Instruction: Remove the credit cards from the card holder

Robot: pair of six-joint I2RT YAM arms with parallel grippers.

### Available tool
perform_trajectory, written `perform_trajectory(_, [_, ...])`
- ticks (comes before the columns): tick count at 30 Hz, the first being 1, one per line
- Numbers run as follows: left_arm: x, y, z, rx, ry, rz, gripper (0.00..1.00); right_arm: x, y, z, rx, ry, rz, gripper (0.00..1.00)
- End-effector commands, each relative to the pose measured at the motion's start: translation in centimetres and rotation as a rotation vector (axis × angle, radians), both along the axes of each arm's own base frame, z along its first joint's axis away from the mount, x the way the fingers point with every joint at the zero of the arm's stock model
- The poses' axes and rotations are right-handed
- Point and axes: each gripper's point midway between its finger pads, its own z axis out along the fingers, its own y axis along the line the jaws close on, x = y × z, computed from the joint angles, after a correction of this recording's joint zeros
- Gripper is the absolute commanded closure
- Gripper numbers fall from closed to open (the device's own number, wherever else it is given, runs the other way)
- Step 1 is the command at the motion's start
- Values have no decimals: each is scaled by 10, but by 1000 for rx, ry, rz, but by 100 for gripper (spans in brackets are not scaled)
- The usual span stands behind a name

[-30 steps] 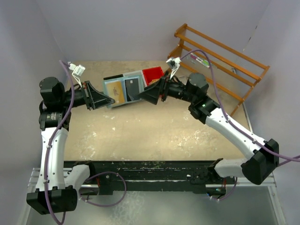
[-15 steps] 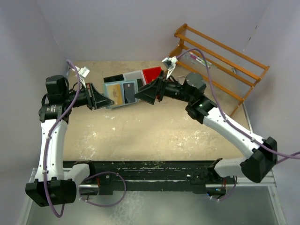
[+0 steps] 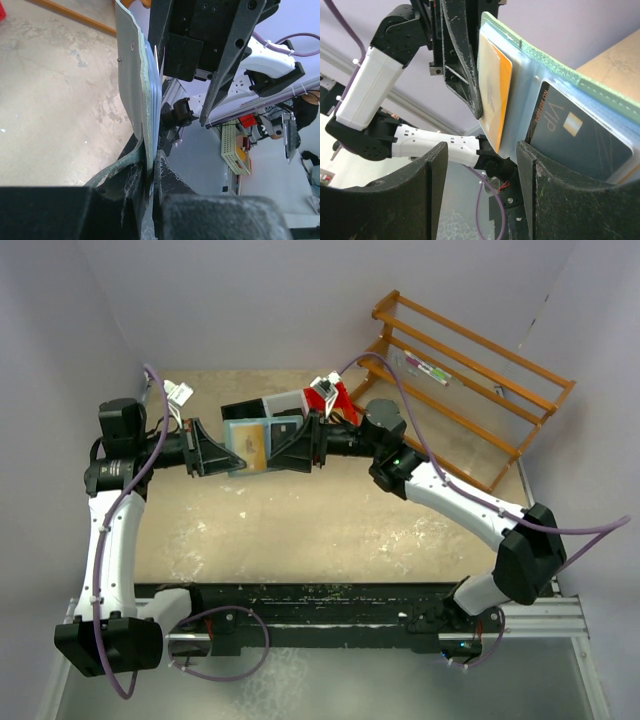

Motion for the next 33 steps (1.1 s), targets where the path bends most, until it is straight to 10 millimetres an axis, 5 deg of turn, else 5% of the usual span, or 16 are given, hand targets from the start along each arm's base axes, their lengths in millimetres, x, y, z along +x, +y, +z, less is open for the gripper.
perform_trajectory(1, [-18, -4, 22, -62, -54, -117, 94, -7, 1, 36, 89, -80, 47, 41])
perform_trajectory(22, [-22, -5, 18, -80, -16, -134, 90, -28, 21, 44, 179, -54, 207, 72])
perform_trajectory(33, [-29, -6, 14, -105, -4, -176, 65, -35, 39, 35, 200, -5, 230, 100])
